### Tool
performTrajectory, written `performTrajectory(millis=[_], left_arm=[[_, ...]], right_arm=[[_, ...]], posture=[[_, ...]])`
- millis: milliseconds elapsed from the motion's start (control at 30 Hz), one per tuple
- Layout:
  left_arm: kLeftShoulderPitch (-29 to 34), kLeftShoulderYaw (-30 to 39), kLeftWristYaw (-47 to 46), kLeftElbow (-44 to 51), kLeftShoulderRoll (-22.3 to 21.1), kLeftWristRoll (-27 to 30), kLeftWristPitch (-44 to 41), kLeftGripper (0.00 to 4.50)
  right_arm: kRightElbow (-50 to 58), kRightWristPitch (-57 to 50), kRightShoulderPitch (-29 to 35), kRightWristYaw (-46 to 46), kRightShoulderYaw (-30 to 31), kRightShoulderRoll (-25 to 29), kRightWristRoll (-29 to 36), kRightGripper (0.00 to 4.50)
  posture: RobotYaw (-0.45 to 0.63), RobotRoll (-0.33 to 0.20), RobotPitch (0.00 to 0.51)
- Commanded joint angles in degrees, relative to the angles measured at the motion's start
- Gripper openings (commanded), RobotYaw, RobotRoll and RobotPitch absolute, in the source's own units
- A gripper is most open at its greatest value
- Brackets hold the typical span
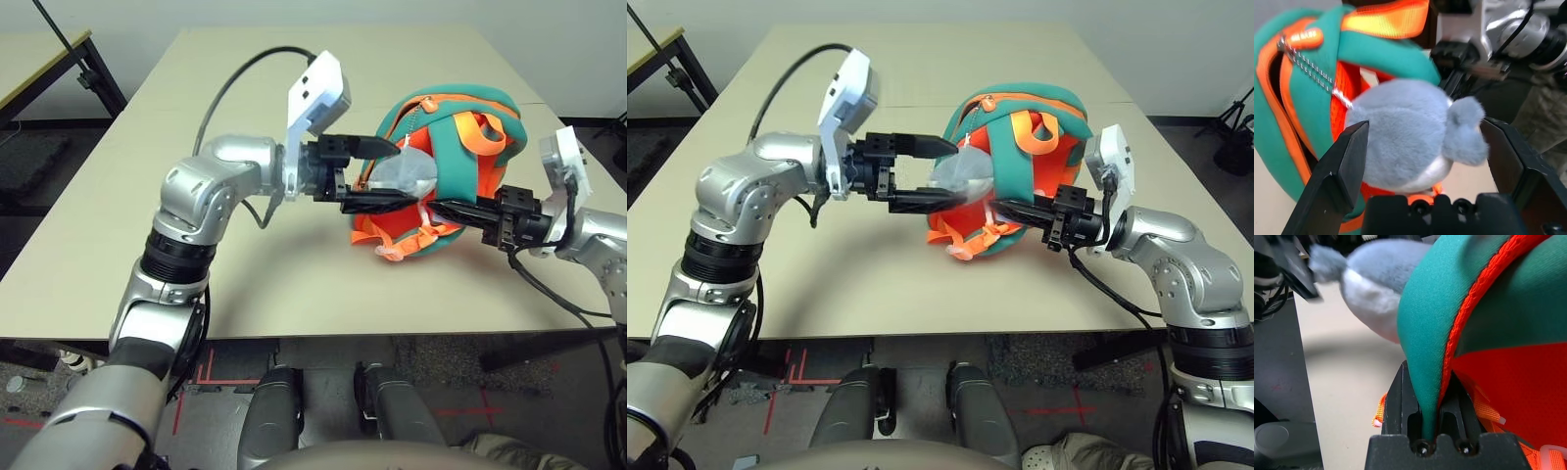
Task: Put the pencil case into the backpack and zip it.
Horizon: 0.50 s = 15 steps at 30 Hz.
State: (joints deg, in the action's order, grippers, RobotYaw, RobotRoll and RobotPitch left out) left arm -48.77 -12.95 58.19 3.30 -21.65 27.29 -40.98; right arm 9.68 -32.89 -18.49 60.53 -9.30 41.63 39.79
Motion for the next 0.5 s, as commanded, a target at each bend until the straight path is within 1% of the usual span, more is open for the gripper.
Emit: performTrajectory(millis=[33, 100, 167, 267, 300, 333, 500], left_arm=[[1.7, -2.6, -2.2, -4.0, 1.8, -4.9, 6.1, 4.5], [1.9, -2.3, -4.0, -6.3, 3.5, -6.5, 9.1, 4.5], [2.1, -1.8, -4.5, -7.1, 5.1, -6.3, 9.5, 4.5], [2.5, -1.7, -4.2, -7.3, 5.9, -6.1, 9.6, 4.5], [2.5, -1.4, -4.3, -7.3, 6.2, -5.9, 9.5, 4.14], [2.4, -1.1, -4.4, -7.3, 6.4, -5.7, 9.5, 3.89], [1.7, 0.6, -4.8, -7.2, 6.9, -4.9, 9.0, 1.97]], right_arm=[[0.6, -0.3, -0.1, 1.2, 1.0, 0.1, 0.2, 0.04], [0.5, -0.3, -0.3, 1.2, 1.1, 0.0, 0.2, 0.04], [0.3, -0.2, -0.5, 1.3, 1.2, 0.0, 0.1, 0.04], [0.2, -0.1, -0.7, 1.3, 1.3, -0.1, 0.0, 0.04], [0.2, -0.1, -0.8, 1.3, 1.4, -0.1, 0.0, 0.04], [0.2, 0.0, -0.8, 1.3, 1.4, -0.1, -0.1, 0.04], [0.1, 0.0, -0.9, 1.3, 1.5, -0.2, -0.2, 0.04]], posture=[[0.07, 0.0, 0.075], [0.07, 0.0, 0.074], [0.07, 0.0, 0.07], [0.07, 0.0, 0.067], [0.07, 0.0, 0.067], [0.07, 0.0, 0.067], [0.08, 0.0, 0.067]])
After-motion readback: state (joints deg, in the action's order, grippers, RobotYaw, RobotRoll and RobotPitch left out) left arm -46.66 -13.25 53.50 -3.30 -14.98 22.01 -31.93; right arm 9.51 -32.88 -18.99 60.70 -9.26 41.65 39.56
